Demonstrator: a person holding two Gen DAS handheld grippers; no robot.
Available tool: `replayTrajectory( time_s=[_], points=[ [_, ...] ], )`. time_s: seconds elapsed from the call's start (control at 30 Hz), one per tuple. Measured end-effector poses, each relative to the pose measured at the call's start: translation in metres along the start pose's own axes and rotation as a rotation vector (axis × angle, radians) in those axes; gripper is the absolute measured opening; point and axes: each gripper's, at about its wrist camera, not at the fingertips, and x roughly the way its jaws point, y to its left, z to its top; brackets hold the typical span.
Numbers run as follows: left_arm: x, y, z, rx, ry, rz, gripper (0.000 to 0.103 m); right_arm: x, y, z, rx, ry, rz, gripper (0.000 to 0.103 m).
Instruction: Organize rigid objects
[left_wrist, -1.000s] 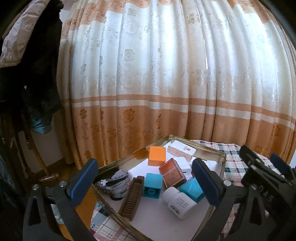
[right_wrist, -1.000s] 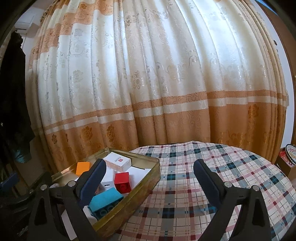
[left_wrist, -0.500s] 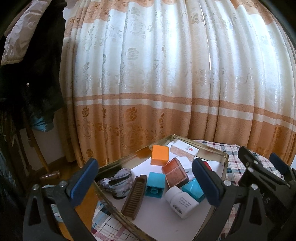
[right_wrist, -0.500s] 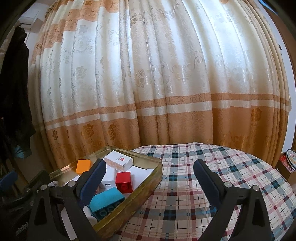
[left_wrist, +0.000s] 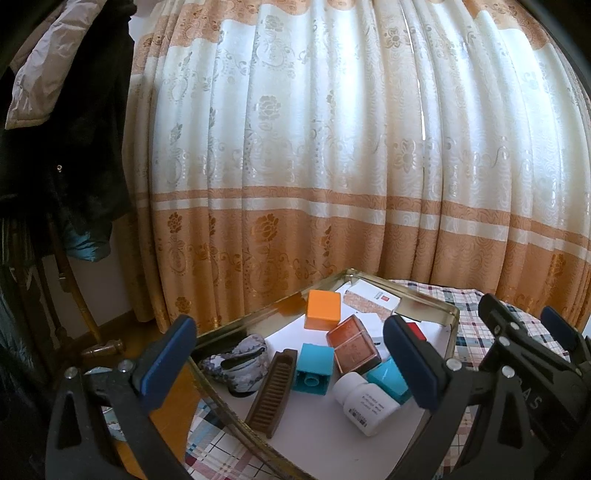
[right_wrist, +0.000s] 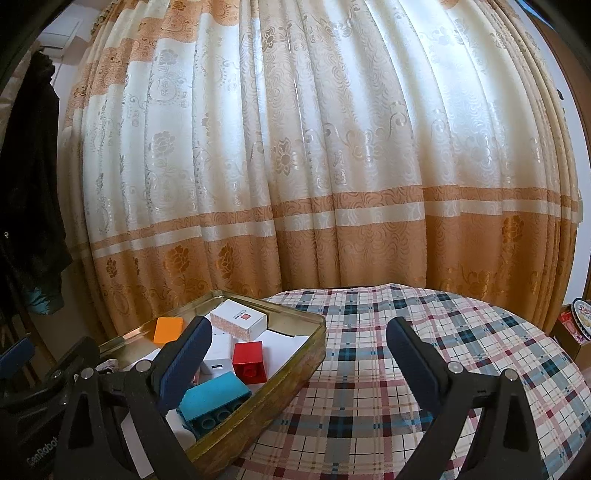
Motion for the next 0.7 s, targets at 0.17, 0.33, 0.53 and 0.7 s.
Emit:
replayTrajectory(
  time_s=[0.17,0.33,0.53,0.7],
  points=[
    [-0.0001,0.0002,0.0002,0.001,-0.002,0.013,0.102,-0.0003,0.0004,-0.0002,-0.001,-0.003,0.001,0.097],
    [0.0018,0.0014,0.0009,0.002,0.005,0.04,0.102,-0.0003,0.0011,-0.0006,-0.002,-0.003,0.004,0.097],
    [0.0008,0.0021,0.0001,0.001,0.004,0.052,0.102,-0.0017,0.0025,-0.0005,-0.005,-0.005,0.007,0.097],
    [0.0011,0.0017,-0.0001,0.004,0.004,0.054,0.102,-0.0019,0.0019,0.0001,0.001,-0.004,0.01,0.097]
  ],
)
